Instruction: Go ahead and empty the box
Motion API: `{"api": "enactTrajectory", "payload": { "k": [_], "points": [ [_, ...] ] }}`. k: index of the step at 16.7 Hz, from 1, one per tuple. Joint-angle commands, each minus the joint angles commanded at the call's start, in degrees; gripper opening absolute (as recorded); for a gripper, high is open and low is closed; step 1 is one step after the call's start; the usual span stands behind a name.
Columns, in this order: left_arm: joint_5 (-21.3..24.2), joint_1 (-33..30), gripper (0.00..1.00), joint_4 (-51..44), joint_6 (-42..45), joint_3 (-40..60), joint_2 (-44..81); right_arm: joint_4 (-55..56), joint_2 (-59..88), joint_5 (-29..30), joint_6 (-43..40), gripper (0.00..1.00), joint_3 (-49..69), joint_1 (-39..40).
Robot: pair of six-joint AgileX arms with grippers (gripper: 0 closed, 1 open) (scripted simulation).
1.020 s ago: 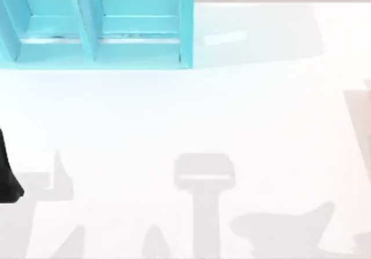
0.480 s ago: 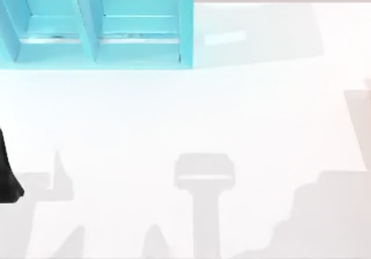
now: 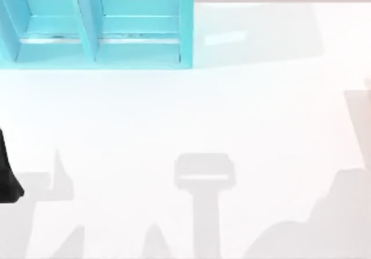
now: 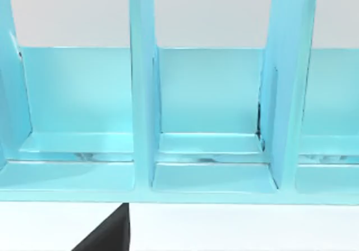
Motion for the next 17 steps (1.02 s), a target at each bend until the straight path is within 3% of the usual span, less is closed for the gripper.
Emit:
{"api": "enactTrajectory", "payload": {
  "k": [5, 13, 17],
  "points": [
    [0.0, 0.0, 1.00, 0.0, 0.0, 0.0, 0.0, 2.3, 0.5, 0.0, 0.2, 1.00, -1.8, 0.2],
    [0.0, 0.0, 1.00, 0.0, 0.0, 0.0, 0.0, 19.6, 5.8, 0.0, 0.4, 1.00, -13.8, 0.3],
    [0.0, 0.0, 1.00, 0.0, 0.0, 0.0, 0.0, 23.1, 7.1, 0.0, 0.5, 1.00, -16.0, 0.4]
  ]
}}
